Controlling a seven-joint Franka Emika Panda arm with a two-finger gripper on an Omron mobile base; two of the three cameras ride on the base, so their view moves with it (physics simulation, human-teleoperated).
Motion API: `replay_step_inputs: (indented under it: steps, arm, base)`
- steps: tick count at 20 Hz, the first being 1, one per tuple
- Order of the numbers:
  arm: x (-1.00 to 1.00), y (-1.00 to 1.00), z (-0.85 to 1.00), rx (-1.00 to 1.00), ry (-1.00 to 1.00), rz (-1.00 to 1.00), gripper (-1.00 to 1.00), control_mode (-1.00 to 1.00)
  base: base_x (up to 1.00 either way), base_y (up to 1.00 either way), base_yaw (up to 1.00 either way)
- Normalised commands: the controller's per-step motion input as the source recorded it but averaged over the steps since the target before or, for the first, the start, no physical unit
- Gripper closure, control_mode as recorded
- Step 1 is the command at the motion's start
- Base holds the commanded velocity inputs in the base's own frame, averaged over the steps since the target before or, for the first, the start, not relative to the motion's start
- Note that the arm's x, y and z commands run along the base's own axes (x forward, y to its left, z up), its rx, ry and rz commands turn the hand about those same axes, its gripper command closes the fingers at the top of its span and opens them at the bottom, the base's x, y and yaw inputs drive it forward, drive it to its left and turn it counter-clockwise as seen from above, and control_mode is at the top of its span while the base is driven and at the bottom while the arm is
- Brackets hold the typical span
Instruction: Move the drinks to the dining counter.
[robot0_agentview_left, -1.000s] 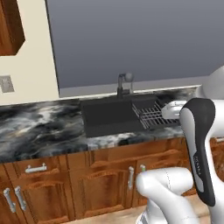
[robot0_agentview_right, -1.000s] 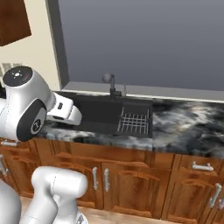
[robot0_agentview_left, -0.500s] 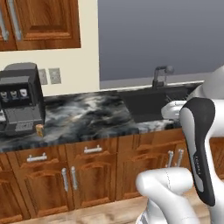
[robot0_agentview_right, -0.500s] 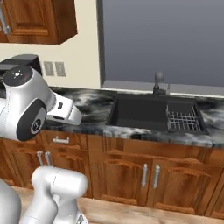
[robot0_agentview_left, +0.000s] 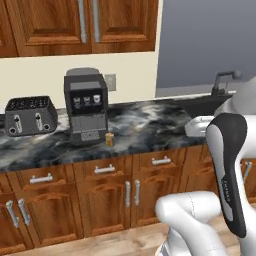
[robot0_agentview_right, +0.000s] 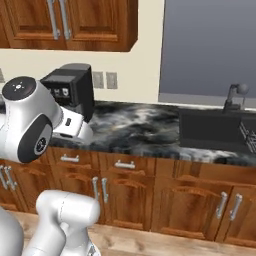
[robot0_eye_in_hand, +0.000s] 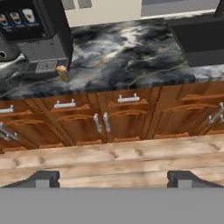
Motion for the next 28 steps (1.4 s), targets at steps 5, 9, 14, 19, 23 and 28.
replay_step_inputs:
  steps: [5, 9, 14, 19, 23, 28]
  arm:
    - [0.00, 0.00, 0.00, 0.00, 0.00, 0.00, -1.00, 1.00]
    - [0.00, 0.00, 0.00, 0.00, 0.00, 0.00, -1.00, 1.00]
    - [0.00, 0.00, 0.00, 0.00, 0.00, 0.00, -1.00, 1.00]
    - [0.00, 0.00, 0.00, 0.00, 0.00, 0.00, -1.00, 1.00]
    - [0.00, 0.00, 0.00, 0.00, 0.00, 0.00, -1.00, 1.00]
    - [0.00, 0.00, 0.00, 0.00, 0.00, 0.00, -1.00, 1.00]
  base:
    - [0.76, 1.00, 0.00]
    - [1.00, 0.98, 0.00]
    - [1.00, 0.20, 0.00]
    - [0.34, -0.46, 0.01]
    - [-0.01, -0.93, -0.02]
    - [0.00, -0.91, 0.00]
